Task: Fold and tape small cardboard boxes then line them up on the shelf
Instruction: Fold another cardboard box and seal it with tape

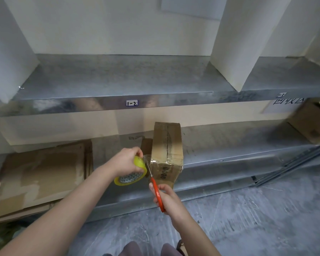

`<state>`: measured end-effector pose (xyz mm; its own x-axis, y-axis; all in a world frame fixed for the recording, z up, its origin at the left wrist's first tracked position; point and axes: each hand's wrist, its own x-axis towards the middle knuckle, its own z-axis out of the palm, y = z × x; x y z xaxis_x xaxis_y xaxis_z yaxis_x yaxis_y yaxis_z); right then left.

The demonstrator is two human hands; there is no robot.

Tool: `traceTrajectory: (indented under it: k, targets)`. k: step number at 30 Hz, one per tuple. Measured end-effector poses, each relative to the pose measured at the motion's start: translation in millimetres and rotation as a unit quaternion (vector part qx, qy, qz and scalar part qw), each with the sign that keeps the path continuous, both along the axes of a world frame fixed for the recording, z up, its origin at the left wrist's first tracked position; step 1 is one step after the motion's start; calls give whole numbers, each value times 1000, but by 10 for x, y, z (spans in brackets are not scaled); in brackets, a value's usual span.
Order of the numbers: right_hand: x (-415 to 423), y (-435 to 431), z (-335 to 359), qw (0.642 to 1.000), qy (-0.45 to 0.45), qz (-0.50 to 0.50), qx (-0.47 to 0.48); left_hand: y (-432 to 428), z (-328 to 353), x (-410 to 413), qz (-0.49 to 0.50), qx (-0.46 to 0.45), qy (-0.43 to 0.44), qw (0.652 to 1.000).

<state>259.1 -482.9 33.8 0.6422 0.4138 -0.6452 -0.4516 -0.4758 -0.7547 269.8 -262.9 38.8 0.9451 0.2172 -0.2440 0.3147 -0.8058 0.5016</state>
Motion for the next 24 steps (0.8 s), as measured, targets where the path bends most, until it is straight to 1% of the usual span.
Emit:
traceTrajectory:
  k: [4, 8, 15, 19, 24]
  targets:
    - [-14, 51, -38, 999, 24, -17, 15, 45, -14, -3, 2, -4, 0, 1000]
    - [-32, 55, -93, 999, 50, -10, 17, 88, -7, -7, 2, -6, 4, 1000]
    - [20, 128, -83, 998, 46, -9, 35, 104, 14, -16, -15, -10, 6, 1000]
    - [32, 170, -120, 995, 64, -35, 73, 89, 24, -5, -18, -13, 4, 1000]
    - [54, 164, -133, 994, 69, -48, 75, 96, 5, 0, -10, -16, 12, 1000]
